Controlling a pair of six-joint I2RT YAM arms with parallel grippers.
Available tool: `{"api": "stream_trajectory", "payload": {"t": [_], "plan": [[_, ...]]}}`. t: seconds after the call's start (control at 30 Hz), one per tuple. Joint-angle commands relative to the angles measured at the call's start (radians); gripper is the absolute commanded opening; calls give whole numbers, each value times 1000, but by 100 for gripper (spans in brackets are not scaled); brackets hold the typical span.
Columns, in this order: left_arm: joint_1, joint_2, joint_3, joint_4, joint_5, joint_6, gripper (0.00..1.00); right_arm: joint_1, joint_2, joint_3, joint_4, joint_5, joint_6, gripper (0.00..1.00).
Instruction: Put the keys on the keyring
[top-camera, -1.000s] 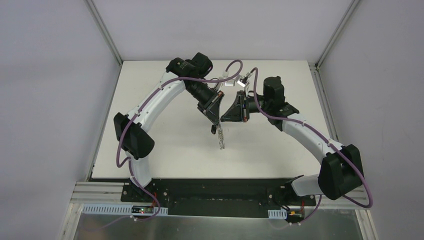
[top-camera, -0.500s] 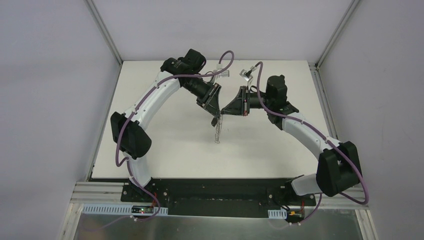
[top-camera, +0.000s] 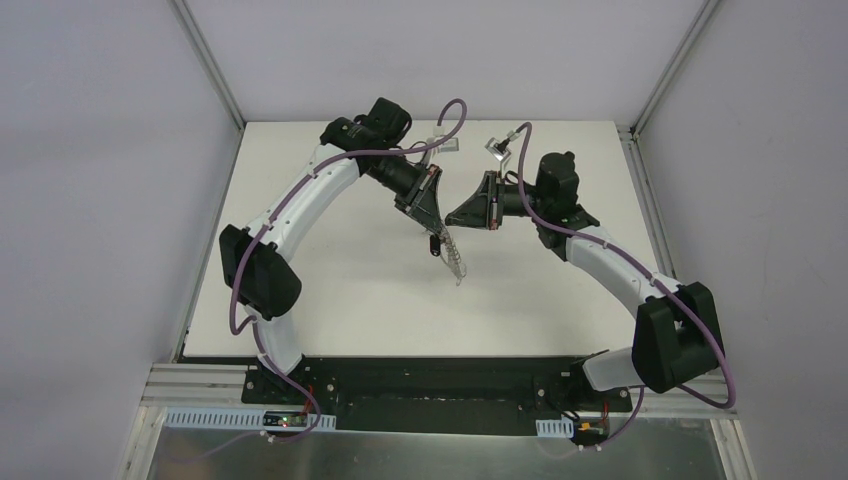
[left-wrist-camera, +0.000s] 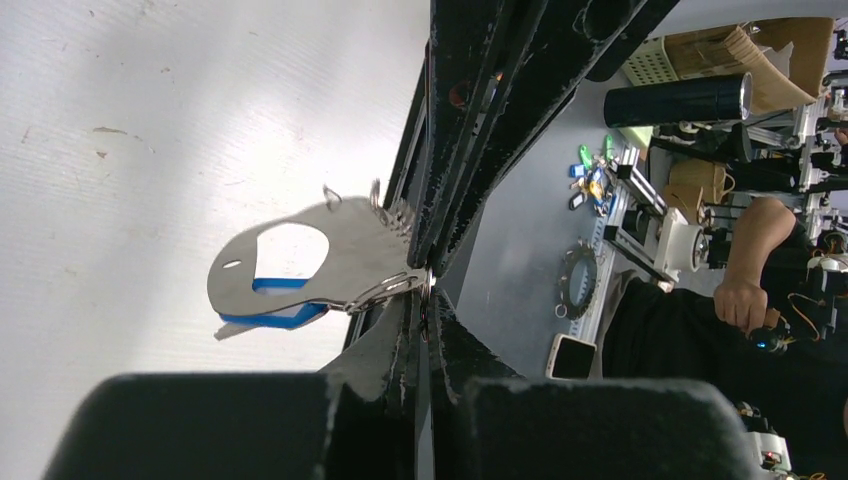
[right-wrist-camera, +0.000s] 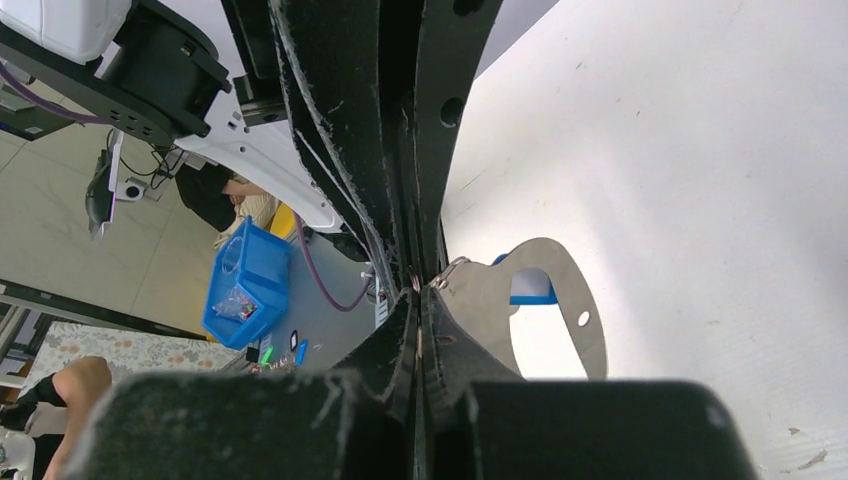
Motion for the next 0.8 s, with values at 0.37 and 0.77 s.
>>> {"api": "stream_trajectory", "payload": {"t": [0.37,0.77], "plan": [[-57,42,128,-303,-37,196,0,14,-42,45,-42,-103,-147,32],[-76,69,158,-312,-58,189,0,59,-42,59,-133,-130,-233,35]]}}
